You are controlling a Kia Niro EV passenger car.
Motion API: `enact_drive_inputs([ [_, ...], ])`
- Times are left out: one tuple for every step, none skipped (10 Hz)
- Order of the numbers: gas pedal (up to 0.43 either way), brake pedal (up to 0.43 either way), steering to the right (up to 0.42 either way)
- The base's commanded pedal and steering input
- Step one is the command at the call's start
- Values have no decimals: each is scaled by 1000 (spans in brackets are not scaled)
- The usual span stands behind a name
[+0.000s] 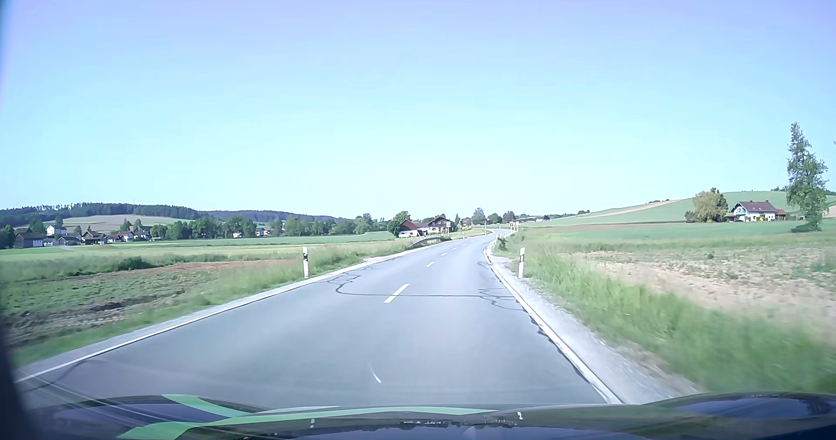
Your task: Follow the waypoints while adhering to traffic rules and regulations
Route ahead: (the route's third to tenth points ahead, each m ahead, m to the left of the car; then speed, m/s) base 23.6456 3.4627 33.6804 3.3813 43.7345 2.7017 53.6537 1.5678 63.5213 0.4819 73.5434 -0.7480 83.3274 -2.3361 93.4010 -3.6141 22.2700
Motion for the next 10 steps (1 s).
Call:
enact_drive_inputs([
  [59,0,2],
  [67,0,2],
  [87,0,3],
  [110,0,3],
  [118,0,8],
  [130,0,9],
  [138,0,9],
  [138,0,9],
  [150,0,9],
  [150,0,10],
])
